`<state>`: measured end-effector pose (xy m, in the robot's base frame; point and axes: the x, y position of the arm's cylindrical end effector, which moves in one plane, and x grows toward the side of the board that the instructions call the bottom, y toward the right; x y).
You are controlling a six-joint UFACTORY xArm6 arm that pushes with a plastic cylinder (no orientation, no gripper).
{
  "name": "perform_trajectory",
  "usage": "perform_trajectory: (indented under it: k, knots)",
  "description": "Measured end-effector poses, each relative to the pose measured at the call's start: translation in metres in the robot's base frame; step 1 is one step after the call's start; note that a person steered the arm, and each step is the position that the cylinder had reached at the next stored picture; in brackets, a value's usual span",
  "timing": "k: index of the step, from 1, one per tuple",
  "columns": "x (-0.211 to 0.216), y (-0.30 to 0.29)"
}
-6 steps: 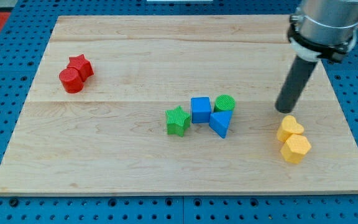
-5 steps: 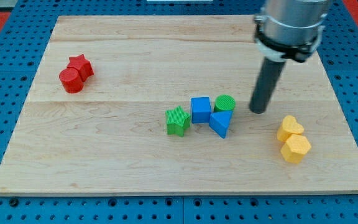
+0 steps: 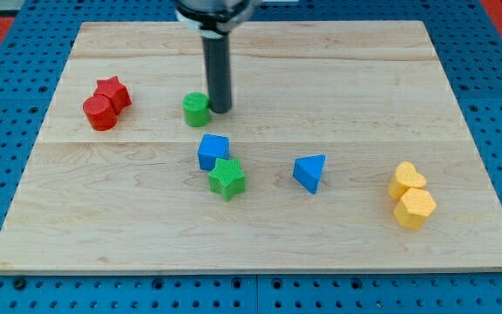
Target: Push the green circle into the green star
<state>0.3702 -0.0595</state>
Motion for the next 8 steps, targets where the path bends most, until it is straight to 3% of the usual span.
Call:
perform_trajectory:
  k: [1,2,3,6,8]
  knots:
    - [-0.027,-0.044]
    - [-0.026,-0.07]
    - [-0.009,-0.068]
    - [0.078,0.023]
    - [0.131,0.031]
